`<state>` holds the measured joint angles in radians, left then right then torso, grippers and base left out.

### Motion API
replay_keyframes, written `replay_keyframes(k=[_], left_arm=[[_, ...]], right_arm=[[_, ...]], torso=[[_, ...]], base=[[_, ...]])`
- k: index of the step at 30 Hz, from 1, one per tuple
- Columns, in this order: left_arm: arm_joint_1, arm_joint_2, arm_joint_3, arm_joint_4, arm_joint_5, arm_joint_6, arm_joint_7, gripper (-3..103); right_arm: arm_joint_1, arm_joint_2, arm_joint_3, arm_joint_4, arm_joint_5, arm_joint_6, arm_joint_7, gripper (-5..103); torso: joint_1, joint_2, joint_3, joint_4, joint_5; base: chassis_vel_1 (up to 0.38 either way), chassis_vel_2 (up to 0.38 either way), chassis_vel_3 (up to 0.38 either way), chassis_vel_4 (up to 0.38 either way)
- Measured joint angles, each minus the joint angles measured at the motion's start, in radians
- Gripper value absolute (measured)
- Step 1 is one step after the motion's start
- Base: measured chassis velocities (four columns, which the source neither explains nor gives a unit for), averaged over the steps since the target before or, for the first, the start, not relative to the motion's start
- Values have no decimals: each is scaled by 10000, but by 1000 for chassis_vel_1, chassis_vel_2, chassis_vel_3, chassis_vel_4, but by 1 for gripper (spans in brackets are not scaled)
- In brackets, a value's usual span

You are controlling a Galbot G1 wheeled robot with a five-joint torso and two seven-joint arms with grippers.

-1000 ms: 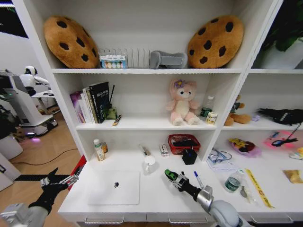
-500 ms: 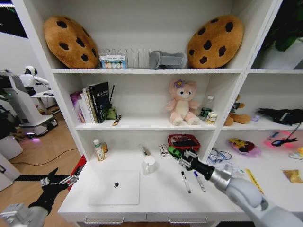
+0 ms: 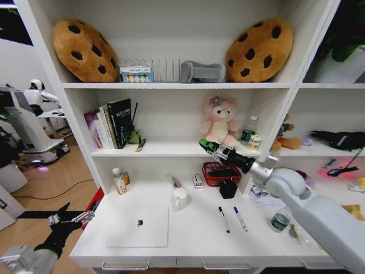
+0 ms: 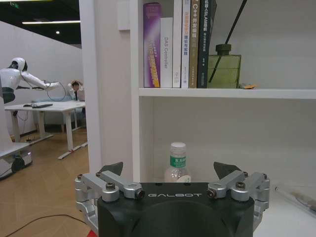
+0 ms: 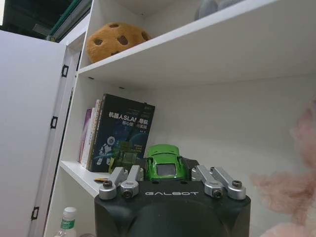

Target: Organize the objects on the table.

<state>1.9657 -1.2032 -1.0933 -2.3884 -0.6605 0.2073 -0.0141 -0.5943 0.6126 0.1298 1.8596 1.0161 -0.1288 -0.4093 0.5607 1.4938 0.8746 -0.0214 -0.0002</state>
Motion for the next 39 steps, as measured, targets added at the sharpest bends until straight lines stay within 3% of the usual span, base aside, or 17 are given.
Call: replay_keyframes(k=[3,14,22,39], left_arm=[[-1,0,0,0,0,0,0,100],[0,1,1,0,0,0,-1,100],[0,0,1,0,0,0,-1,100],[0,0,1,-1,0,1,-1,100]], right_arm=[[1175,523,-1198,-957,215,-131,-154,37],[4026,2377,-3773,-3677,-290,-286,-701,37],[5170,2726,-4965,-4643,-395,-379,-1348,37],[6178,3264,-6035,-6106,-1032,-626,-2003,37]], torso=[[-1,0,0,-2,1],[0,1,-1,1,0],[-1,1,-1,-4,1],[-1,1,-1,0,1]], base=[[0,0,0,0],[0,0,0,0],[0,0,0,0],[0,0,0,0]])
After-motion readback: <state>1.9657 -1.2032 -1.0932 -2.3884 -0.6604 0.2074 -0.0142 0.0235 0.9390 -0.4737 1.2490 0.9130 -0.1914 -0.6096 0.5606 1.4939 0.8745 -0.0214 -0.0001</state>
